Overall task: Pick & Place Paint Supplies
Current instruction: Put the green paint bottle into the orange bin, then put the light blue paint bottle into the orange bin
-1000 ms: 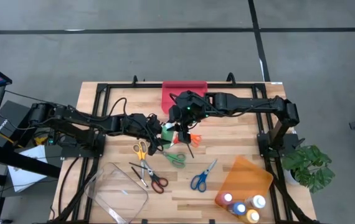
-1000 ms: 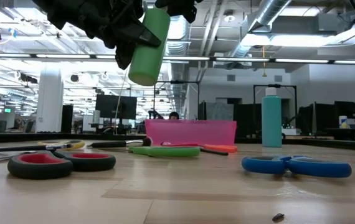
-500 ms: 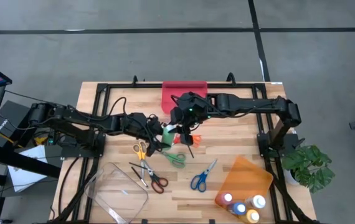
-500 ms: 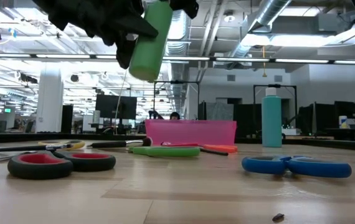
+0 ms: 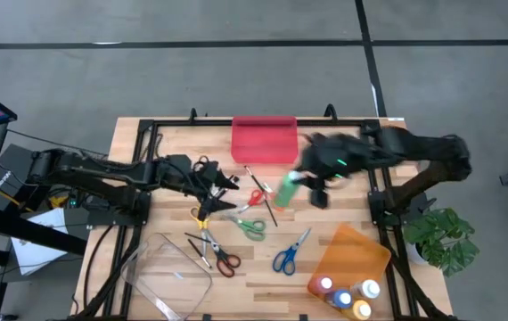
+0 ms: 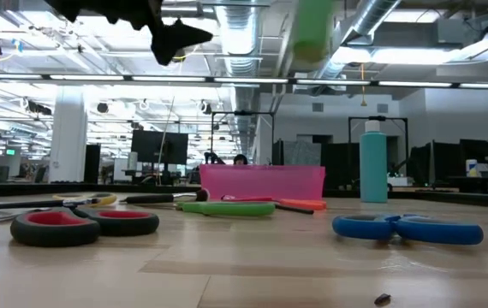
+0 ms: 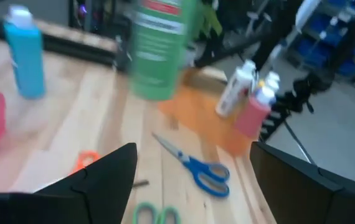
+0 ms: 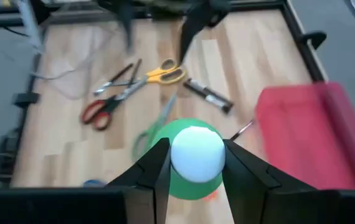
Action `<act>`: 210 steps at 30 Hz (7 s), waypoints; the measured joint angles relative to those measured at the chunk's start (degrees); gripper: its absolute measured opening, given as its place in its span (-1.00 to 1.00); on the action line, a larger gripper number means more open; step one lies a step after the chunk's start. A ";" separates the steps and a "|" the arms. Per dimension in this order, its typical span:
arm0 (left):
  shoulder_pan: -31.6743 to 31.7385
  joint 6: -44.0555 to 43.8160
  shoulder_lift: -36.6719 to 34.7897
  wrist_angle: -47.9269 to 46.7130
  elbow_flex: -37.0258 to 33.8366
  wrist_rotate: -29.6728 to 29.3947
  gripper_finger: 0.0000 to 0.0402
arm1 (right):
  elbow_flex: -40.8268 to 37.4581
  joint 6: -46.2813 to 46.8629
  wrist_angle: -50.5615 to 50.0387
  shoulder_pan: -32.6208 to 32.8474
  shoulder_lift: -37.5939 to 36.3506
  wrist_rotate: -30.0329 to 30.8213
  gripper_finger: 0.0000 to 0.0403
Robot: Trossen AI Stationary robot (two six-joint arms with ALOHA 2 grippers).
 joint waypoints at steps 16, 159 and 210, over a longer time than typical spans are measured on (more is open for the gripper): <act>0.04 3.61 -10.25 0.07 -0.02 -9.39 0.49 | -3.71 63.00 -26.25 41.64 -1.98 25.40 -0.45; 2.36 2.95 -10.68 -0.11 -0.04 -15.23 0.49 | -19.89 30.16 -15.47 -31.93 0.02 9.73 0.14; 2.34 2.97 -10.68 -0.33 -0.04 -15.21 0.49 | -24.11 20.83 -8.90 -38.14 -7.59 -1.07 -0.44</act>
